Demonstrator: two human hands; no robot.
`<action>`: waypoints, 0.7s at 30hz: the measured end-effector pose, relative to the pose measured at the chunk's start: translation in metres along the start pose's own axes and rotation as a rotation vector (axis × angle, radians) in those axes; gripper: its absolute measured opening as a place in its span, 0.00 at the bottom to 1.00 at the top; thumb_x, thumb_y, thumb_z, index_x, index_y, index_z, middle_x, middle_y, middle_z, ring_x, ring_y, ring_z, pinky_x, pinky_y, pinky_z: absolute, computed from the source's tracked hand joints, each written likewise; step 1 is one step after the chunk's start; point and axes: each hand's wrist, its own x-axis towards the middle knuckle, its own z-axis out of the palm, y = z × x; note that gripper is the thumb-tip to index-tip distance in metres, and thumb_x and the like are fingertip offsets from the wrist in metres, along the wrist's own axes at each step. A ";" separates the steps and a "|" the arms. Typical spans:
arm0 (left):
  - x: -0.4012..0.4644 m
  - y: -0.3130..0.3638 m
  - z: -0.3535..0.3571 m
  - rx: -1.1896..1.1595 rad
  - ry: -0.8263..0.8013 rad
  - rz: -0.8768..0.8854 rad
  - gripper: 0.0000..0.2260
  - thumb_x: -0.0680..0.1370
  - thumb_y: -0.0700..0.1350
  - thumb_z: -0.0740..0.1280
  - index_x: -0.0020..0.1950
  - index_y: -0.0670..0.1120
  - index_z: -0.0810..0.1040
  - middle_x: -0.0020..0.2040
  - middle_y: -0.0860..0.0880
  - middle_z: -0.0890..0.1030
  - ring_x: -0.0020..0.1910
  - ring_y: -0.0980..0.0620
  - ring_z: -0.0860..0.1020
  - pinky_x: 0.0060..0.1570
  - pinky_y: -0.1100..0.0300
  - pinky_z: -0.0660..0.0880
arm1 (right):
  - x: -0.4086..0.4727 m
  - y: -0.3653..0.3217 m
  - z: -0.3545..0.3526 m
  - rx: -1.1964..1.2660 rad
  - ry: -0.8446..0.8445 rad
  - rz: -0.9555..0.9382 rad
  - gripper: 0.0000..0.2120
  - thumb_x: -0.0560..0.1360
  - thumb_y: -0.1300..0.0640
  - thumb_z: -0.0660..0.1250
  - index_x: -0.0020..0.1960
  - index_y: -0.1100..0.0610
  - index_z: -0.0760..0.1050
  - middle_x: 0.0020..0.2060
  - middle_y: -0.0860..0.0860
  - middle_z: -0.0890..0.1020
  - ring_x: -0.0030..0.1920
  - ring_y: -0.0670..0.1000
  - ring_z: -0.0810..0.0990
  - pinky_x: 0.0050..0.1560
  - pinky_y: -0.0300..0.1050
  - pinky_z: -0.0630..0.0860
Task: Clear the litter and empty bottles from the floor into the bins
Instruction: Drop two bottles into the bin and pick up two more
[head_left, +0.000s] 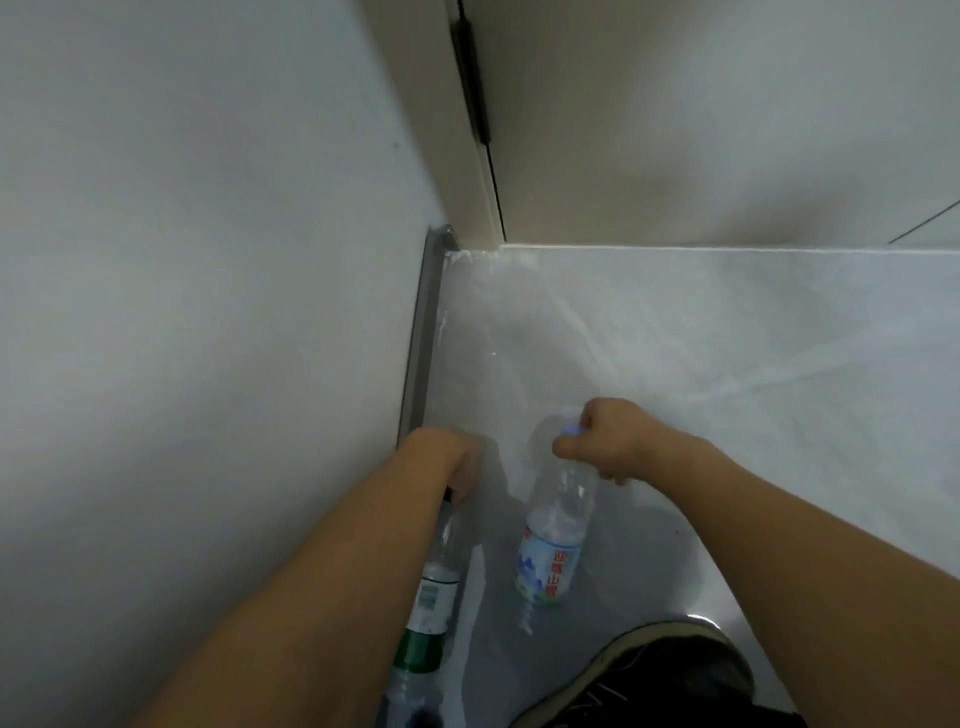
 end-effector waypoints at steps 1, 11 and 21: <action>-0.007 0.010 -0.008 -0.006 0.069 0.047 0.14 0.75 0.39 0.71 0.59 0.36 0.80 0.47 0.41 0.80 0.42 0.45 0.78 0.46 0.55 0.78 | -0.007 0.003 -0.016 0.011 0.034 0.012 0.19 0.74 0.47 0.68 0.52 0.63 0.73 0.37 0.59 0.79 0.33 0.55 0.78 0.35 0.48 0.77; -0.126 0.170 -0.166 0.177 0.546 0.367 0.06 0.71 0.40 0.71 0.47 0.40 0.83 0.41 0.44 0.85 0.41 0.46 0.84 0.44 0.55 0.80 | -0.142 0.082 -0.185 0.052 0.473 0.084 0.13 0.71 0.47 0.68 0.51 0.54 0.74 0.36 0.47 0.75 0.32 0.49 0.75 0.33 0.40 0.70; -0.277 0.380 -0.178 0.479 0.821 0.625 0.08 0.72 0.43 0.69 0.51 0.46 0.81 0.47 0.48 0.83 0.46 0.46 0.81 0.46 0.56 0.78 | -0.337 0.241 -0.224 0.168 0.693 0.258 0.11 0.70 0.49 0.68 0.44 0.53 0.69 0.27 0.54 0.75 0.24 0.52 0.72 0.29 0.38 0.72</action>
